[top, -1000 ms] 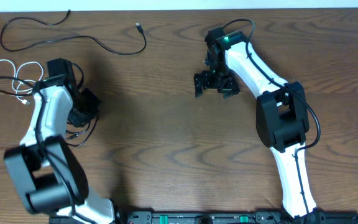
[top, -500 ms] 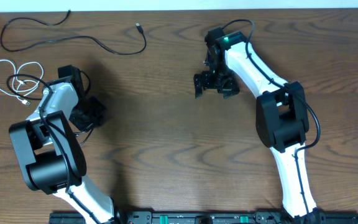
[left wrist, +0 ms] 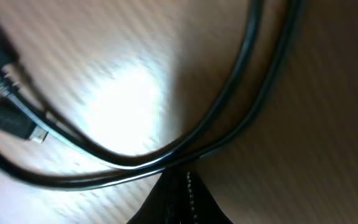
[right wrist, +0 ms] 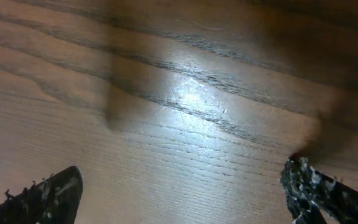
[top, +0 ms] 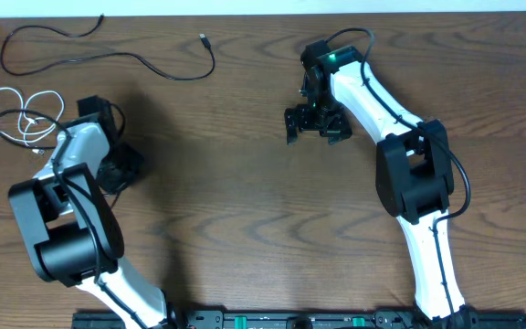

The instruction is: Untangle cables

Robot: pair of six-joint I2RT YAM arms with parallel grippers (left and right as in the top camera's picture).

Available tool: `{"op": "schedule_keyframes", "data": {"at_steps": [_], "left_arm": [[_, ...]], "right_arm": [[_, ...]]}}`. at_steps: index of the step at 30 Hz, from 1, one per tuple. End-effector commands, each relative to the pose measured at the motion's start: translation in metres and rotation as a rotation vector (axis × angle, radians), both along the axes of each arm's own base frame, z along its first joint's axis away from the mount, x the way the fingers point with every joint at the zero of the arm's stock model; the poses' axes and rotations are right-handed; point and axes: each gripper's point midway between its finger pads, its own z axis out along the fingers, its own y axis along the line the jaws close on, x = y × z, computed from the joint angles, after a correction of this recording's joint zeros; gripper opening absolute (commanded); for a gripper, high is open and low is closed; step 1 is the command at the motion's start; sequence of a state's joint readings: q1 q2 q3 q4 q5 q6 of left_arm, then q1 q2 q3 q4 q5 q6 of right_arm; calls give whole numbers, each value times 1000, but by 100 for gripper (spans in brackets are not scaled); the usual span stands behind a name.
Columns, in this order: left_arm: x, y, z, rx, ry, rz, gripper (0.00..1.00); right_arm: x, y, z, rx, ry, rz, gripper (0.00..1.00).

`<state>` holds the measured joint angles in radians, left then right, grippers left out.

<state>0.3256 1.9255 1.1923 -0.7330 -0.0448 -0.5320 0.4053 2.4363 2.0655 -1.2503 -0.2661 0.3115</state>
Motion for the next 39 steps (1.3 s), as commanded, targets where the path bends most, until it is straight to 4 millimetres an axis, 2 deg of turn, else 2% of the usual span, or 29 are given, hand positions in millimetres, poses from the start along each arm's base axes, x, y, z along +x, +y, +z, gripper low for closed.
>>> {"op": "schedule_keyframes", "data": {"at_steps": [1,3,9,13,15,17,22,25,26,27,28,31,32,33,35,39], "left_arm": [[-16,18,-12,50,64,61,7],[-16,18,-12,41,62,67,7],[-5,1,-8,-65,9,2,7],[-2,2,11,-52,-35,2,7],[3,-2,33,-56,-95,-6,7],[14,-20,62,-130,-210,-69,8],[33,-86,139,-309,-496,-347,7],[28,-126,168,-300,-556,-518,8],[25,-142,176,-296,-568,-579,10],[22,-156,180,-291,-572,-637,17],[18,-172,184,-281,-569,-689,30],[8,-217,185,-293,-554,-828,54],[4,-229,184,-305,-547,-865,76],[0,-243,183,-316,-537,-906,86],[-7,-259,177,-274,-504,-974,90],[-12,-268,175,-241,-493,-1016,91]], "right_arm": [[-3,5,-4,8,13,2,99],[-3,5,-4,8,12,2,99],[-3,5,-4,8,13,2,99],[-3,5,-4,8,13,2,99],[-3,5,-4,8,12,2,99],[-3,5,-4,8,13,2,99],[-4,5,-4,8,13,2,99],[-3,5,-4,8,12,2,99],[-4,6,-4,13,18,-8,99],[-6,11,-2,34,36,-36,99],[-6,14,-1,49,45,-55,99],[-7,21,1,86,64,-84,99],[-11,20,3,95,74,-46,99],[-16,19,6,103,88,-30,99],[-22,6,11,84,128,-54,99],[-24,-18,31,59,144,-96,99]]}}
